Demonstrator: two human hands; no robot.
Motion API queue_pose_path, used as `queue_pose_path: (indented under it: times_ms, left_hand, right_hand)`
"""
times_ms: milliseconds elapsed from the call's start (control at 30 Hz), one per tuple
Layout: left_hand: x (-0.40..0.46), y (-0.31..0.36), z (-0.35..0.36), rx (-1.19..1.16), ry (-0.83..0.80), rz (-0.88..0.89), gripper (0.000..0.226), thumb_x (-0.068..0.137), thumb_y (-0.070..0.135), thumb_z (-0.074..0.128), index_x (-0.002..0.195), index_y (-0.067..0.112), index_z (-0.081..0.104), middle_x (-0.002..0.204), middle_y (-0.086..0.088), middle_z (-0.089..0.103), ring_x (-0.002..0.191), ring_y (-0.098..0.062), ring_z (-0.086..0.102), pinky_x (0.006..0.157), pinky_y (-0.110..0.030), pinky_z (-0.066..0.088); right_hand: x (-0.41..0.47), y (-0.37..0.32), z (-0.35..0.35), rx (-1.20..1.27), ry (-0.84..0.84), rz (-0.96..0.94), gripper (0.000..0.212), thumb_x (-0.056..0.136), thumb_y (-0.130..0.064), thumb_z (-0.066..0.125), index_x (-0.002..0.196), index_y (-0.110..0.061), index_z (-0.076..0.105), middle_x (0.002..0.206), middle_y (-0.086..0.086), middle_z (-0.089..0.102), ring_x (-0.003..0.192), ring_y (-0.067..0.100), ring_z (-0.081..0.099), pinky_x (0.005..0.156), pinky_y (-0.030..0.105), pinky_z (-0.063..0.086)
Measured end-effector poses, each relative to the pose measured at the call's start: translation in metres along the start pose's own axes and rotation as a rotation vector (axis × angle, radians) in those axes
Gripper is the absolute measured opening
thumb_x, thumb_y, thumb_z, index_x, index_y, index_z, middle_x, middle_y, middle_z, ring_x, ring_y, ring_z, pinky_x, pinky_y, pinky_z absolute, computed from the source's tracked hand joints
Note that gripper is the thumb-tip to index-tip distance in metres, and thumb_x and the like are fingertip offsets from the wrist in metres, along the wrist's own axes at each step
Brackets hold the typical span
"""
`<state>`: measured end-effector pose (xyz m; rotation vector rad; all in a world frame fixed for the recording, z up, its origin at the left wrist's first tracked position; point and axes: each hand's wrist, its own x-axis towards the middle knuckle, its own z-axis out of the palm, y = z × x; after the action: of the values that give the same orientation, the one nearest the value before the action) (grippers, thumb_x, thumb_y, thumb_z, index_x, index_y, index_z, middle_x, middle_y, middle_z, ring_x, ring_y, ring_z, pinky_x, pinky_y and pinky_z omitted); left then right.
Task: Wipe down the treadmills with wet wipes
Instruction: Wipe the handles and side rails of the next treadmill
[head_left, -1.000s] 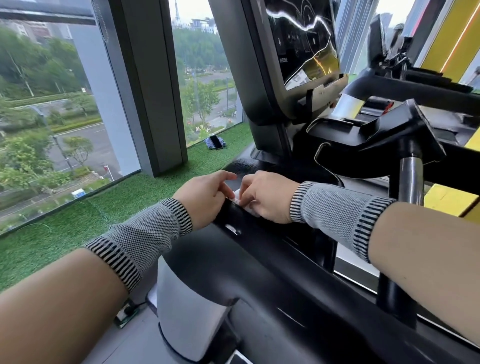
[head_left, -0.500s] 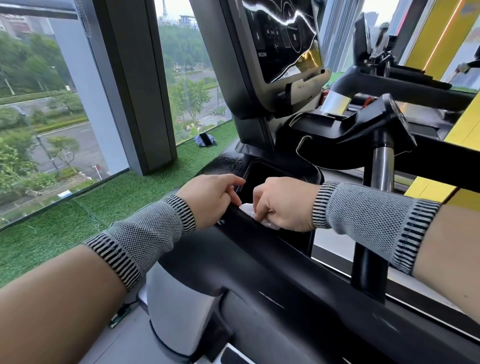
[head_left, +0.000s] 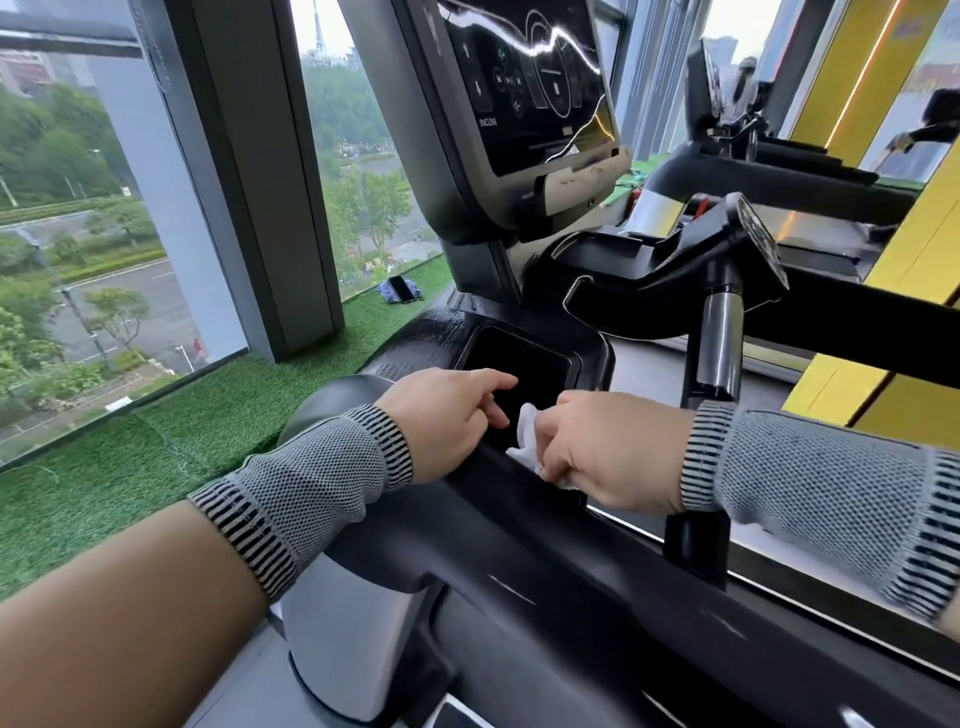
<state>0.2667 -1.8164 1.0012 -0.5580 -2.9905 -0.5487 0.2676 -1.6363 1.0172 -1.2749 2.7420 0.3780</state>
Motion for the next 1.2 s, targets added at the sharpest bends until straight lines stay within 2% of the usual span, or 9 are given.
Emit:
queue_pose_path:
  times_ms: [167,267,333,467,700,867,1033,1100,1200]
  left_hand:
    - [0.005,0.012,0.000,0.001,0.005,0.036,0.059,0.091,0.008,0.039,0.145,0.031,0.035,0.131,0.023,0.056,0.080,-0.002,0.049,0.067,0.001,0.028]
    - [0.008,0.016,0.001,-0.001,-0.007,0.055,0.061,0.092,0.008,0.038,0.148,0.030,0.031,0.139,0.022,0.048,0.106,-0.002,0.054,0.082,-0.006,0.032]
    - [0.010,0.018,0.003,0.007,-0.016,0.052,0.062,0.091,0.008,0.038,0.148,0.030,0.030,0.141,0.022,0.047,0.119,-0.008,0.051,0.093,-0.013,0.033]
    - [0.017,0.020,0.007,0.023,-0.017,0.063,0.062,0.090,0.009,0.039,0.148,0.028,0.029,0.141,0.019,0.048,0.128,-0.010,0.046,0.106,-0.022,0.034]
    - [0.027,0.026,0.011,0.011,-0.031,0.069,0.066,0.090,0.009,0.039,0.150,0.031,0.021,0.144,0.021,0.044,0.108,-0.015,0.058,0.088,-0.016,0.036]
    - [0.036,0.028,0.012,0.033,-0.027,0.067,0.065,0.091,0.011,0.039,0.151,0.028,0.020,0.142,0.016,0.048,0.106,-0.015,0.058,0.088,-0.017,0.038]
    - [0.044,0.026,0.010,0.016,-0.031,0.048,0.065,0.091,0.011,0.039,0.152,0.027,0.022,0.138,0.017,0.052,0.125,-0.012,0.049,0.104,-0.021,0.036]
    - [0.044,0.026,0.009,0.008,-0.026,0.048,0.065,0.091,0.011,0.038,0.151,0.027,0.023,0.137,0.018,0.053,0.122,-0.012,0.051,0.099,-0.018,0.036]
    - [0.043,0.029,0.009,-0.019,-0.023,0.038,0.064,0.092,0.010,0.038,0.151,0.028,0.024,0.135,0.020,0.054,0.105,-0.014,0.057,0.077,-0.009,0.033]
  right_hand:
    - [-0.019,0.002,0.007,-0.081,0.056,-0.091,0.030,0.100,-0.029,0.039,0.118,-0.025,0.063,0.119,-0.007,0.051,0.102,0.015,0.045,0.088,0.022,0.037]
    - [-0.020,0.007,0.014,-0.114,0.194,-0.129,0.015,0.075,-0.027,0.077,0.089,-0.027,0.072,0.083,-0.006,0.060,0.068,0.013,0.041,0.062,0.025,0.049]
    - [-0.014,0.016,0.019,-0.084,0.286,-0.107,0.027,0.057,-0.023,0.088,0.079,-0.026,0.072,0.070,-0.005,0.057,0.058,0.012,0.042,0.052,0.021,0.043]
    - [0.000,0.039,0.010,0.050,0.273,0.137,0.013,0.093,-0.021,0.055,0.099,-0.014,0.063,0.075,-0.006,0.044,0.068,0.013,0.043,0.069,0.029,0.041]
    - [0.013,0.083,-0.008,-0.076,0.194,0.219,0.027,0.097,-0.026,0.046,0.114,-0.018,0.065,0.119,0.007,0.051,0.104,0.022,0.054,0.089,0.033,0.044]
    - [0.013,0.077,-0.019,-0.174,0.141,0.157,0.025,0.096,-0.030,0.047,0.107,-0.027,0.070,0.095,-0.002,0.047,0.098,0.024,0.057,0.083,0.032,0.046]
    - [-0.003,0.039,-0.016,-0.143,0.063,-0.018,0.037,0.099,-0.034,0.036,0.114,-0.022,0.068,0.115,0.002,0.054,0.104,0.018,0.055,0.085,0.027,0.041]
    - [-0.001,0.044,-0.022,-0.118,0.056,0.042,0.031,0.096,-0.032,0.043,0.104,-0.022,0.071,0.109,0.002,0.058,0.100,0.019,0.057,0.082,0.028,0.043]
    - [0.008,0.067,-0.032,-0.106,0.057,0.197,0.017,0.088,-0.020,0.053,0.076,-0.028,0.062,0.084,-0.005,0.058,0.091,0.020,0.061,0.076,0.026,0.041]
